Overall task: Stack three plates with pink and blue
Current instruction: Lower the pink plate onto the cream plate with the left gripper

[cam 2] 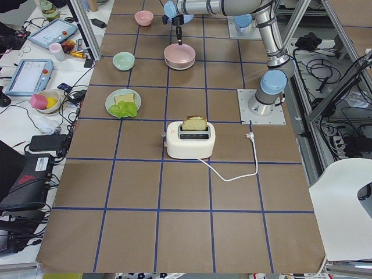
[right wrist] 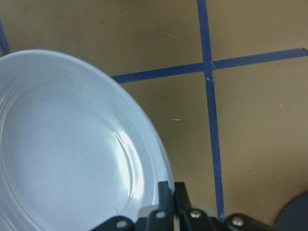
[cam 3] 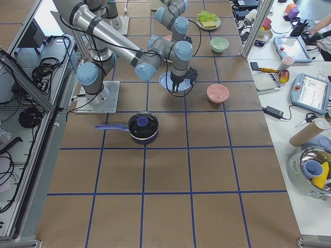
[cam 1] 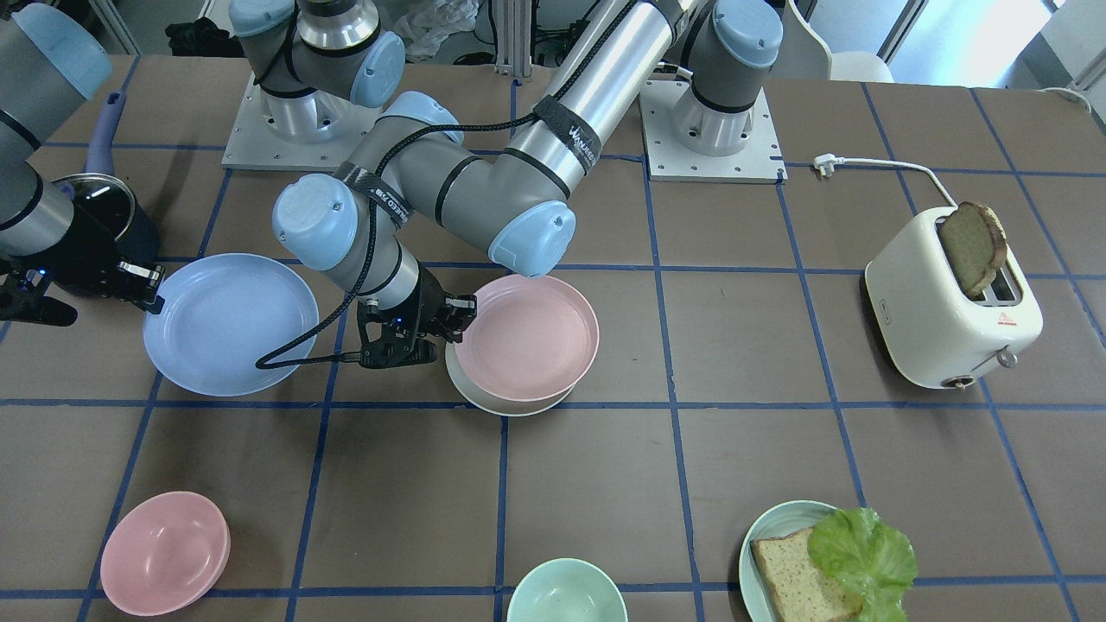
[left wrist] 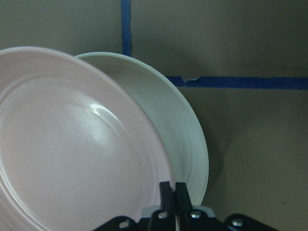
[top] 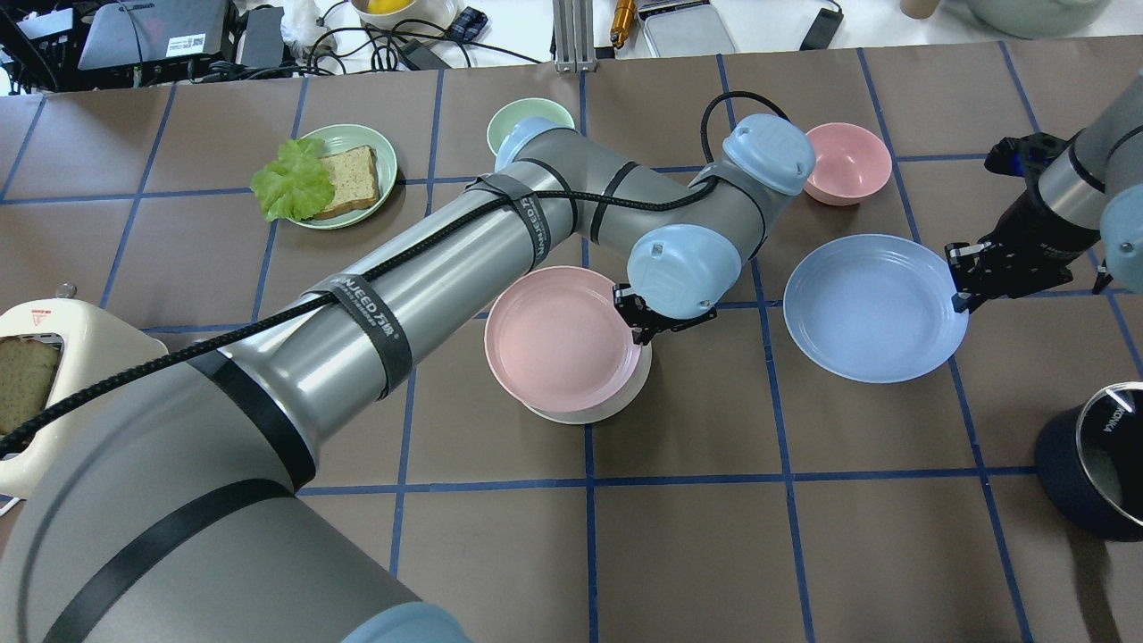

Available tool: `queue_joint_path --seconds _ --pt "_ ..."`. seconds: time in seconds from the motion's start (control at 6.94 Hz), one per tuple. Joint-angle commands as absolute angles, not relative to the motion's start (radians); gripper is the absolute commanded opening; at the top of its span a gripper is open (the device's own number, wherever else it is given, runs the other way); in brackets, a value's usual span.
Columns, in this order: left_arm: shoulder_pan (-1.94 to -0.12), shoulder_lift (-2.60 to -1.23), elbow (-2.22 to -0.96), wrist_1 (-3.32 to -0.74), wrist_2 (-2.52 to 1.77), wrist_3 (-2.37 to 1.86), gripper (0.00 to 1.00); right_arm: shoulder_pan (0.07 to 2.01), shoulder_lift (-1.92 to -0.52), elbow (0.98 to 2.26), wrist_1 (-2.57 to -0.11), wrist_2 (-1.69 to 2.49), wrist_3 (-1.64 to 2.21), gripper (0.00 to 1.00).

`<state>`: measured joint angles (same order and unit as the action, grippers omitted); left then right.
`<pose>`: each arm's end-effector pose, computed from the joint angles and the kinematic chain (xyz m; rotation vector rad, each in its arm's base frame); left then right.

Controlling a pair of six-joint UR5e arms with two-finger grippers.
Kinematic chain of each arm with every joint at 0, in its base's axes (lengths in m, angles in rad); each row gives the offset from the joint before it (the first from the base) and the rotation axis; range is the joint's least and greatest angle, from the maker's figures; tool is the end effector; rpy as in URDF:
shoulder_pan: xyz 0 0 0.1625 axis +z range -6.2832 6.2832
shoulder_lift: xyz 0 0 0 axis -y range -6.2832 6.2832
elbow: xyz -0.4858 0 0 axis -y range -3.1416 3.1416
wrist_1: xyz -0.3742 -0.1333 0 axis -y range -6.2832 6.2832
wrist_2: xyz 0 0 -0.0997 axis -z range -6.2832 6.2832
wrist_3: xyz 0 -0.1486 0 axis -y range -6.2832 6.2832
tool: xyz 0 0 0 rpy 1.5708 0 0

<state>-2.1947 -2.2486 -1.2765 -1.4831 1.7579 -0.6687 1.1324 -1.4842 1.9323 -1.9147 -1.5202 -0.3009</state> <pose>-0.4973 -0.5100 0.2322 -0.0237 2.8103 0.1755 -0.0690 -0.4790 0.3264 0.2138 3.0470 0.1206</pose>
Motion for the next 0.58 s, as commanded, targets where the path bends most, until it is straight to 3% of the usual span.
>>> queue_joint_path --seconds 0.0,0.43 --pt "-2.195 -2.258 -1.273 -1.497 1.727 -0.67 0.0 1.132 -1.485 1.933 -1.914 -1.52 -0.301 0.0" --pt "-2.194 -2.273 -1.272 -1.485 1.695 -0.67 0.0 1.132 -1.485 1.936 -1.914 -1.52 -0.296 0.0"
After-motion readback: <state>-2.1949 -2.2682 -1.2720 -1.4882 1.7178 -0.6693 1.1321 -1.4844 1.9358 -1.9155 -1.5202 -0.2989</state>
